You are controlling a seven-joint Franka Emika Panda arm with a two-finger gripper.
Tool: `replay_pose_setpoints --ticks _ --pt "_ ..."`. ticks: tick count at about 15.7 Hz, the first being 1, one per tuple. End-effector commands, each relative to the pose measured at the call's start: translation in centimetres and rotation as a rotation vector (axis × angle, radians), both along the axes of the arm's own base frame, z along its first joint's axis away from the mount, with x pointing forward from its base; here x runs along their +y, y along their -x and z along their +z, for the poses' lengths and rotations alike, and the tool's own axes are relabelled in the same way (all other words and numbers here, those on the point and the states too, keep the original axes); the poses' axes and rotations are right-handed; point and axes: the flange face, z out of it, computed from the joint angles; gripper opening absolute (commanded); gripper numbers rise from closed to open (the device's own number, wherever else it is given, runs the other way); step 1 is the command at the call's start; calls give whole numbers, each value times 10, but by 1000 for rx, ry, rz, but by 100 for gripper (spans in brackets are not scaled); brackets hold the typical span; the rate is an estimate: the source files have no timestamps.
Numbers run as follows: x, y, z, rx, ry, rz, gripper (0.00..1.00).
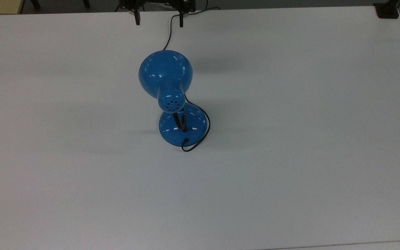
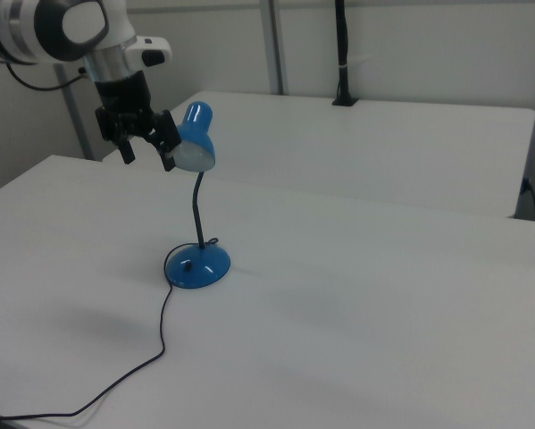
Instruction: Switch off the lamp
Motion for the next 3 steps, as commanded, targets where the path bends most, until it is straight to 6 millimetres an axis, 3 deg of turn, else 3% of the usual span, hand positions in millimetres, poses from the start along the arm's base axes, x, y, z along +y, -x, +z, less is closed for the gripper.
replay_pose_setpoints --ticks 1,3 --pt "-9 6 17 40 10 -22 100" --pt "-9 5 16 40 11 -21 100"
